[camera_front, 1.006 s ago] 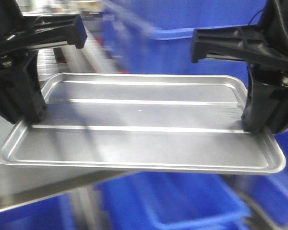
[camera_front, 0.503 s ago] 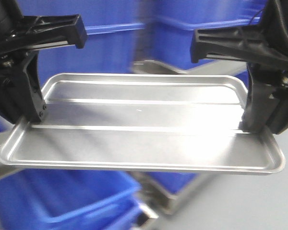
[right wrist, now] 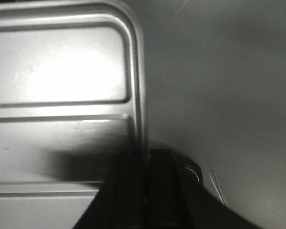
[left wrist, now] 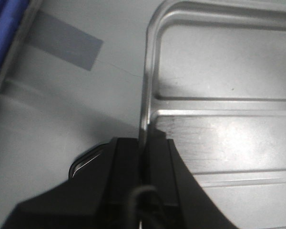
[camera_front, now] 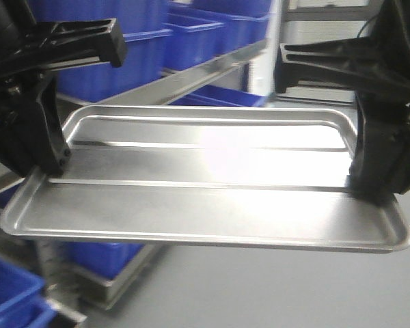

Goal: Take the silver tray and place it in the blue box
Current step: 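Hold the tray level in both grippers while the base turns away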

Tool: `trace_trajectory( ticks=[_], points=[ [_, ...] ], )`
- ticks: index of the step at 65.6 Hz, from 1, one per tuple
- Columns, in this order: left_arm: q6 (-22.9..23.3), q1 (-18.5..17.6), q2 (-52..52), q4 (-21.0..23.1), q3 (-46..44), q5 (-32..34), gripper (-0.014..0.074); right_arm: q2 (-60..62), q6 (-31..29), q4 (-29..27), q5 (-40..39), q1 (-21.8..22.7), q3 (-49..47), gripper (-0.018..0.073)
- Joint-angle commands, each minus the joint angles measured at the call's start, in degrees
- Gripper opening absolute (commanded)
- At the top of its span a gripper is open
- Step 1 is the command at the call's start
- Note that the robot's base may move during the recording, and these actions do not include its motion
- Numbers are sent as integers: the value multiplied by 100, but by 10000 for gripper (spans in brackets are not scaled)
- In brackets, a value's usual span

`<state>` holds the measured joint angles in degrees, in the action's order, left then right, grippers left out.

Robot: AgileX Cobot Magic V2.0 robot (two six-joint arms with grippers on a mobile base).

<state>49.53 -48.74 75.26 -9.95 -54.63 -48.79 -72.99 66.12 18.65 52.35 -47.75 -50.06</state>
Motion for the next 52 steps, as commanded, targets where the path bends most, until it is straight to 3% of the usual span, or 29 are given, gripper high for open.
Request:
trace_trajectory(
  ticks=[1,52],
  points=[
    [59,-30,-125,-163,-146,39,-104,164,25,245,256,12,-125,54],
    [59,-30,-125,-163,-146,39,-104,164,25,245,926,12,-125,54]
  ],
)
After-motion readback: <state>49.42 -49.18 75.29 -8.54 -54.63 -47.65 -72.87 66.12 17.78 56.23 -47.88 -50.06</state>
